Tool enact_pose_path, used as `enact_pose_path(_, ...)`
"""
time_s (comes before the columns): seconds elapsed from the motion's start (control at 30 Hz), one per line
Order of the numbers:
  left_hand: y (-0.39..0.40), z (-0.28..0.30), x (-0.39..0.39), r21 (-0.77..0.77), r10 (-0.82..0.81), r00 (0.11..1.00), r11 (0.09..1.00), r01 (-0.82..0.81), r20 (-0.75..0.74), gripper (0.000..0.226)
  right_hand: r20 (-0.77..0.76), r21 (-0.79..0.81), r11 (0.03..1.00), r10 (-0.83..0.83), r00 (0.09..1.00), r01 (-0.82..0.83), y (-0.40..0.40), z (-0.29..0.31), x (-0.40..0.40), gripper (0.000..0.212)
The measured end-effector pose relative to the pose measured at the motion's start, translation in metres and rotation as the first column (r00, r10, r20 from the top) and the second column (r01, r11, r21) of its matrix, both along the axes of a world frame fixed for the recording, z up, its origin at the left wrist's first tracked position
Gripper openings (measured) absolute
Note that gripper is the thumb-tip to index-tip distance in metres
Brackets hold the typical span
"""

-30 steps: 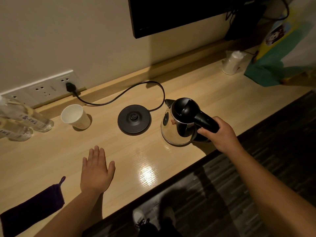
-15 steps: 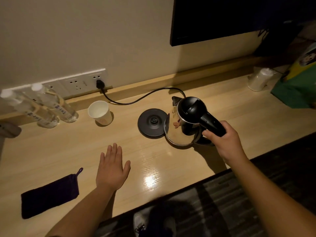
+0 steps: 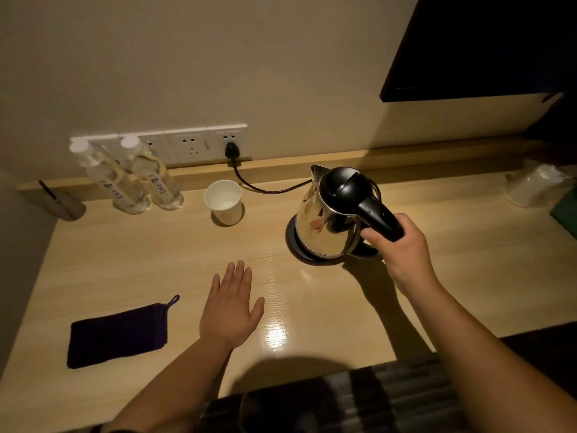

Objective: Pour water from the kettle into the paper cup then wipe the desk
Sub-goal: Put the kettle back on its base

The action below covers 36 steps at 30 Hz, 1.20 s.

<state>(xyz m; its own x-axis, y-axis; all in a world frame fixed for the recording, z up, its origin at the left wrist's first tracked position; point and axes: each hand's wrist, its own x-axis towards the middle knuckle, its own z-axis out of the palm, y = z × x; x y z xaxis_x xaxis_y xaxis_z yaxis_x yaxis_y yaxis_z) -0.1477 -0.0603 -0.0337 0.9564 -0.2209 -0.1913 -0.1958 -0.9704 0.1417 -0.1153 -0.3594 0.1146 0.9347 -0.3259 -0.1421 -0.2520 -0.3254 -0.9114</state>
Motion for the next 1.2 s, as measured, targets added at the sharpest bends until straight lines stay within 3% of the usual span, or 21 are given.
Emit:
enact_pose_path(0.53, 0.002, -0.004, 0.0, -0.009, 0.002, 1.0, 1.0, -0.002, 0.002, 0.074, -0.042, -0.026, 0.997, 0.071, 0.997, -0.072, 0.007, -0.008, 0.016, 0.033)
enact_pose_path(0.97, 0.001, -0.006, 0.0, -0.01, 0.005, 1.0, 1.0, -0.005, -0.008, 0.074, -0.07, -0.169, 0.975, 0.135, 0.988, -0.145, 0.002, -0.008, 0.017, 0.035)
enact_pose_path(1.13, 0.0, -0.002, 0.0, 0.008, -0.002, 1.0, 1.0, 0.002, -0.027, 0.072, -0.092, -0.251, 0.942, 0.205, 0.974, -0.222, -0.002, -0.001, 0.014, 0.055)
enact_pose_path(1.2, -0.001, 0.001, 0.0, 0.021, -0.002, 0.999, 1.0, 0.003, -0.039, 0.073, -0.074, -0.362, 0.906, 0.208, 0.975, -0.22, -0.003, -0.001, 0.01, 0.065)
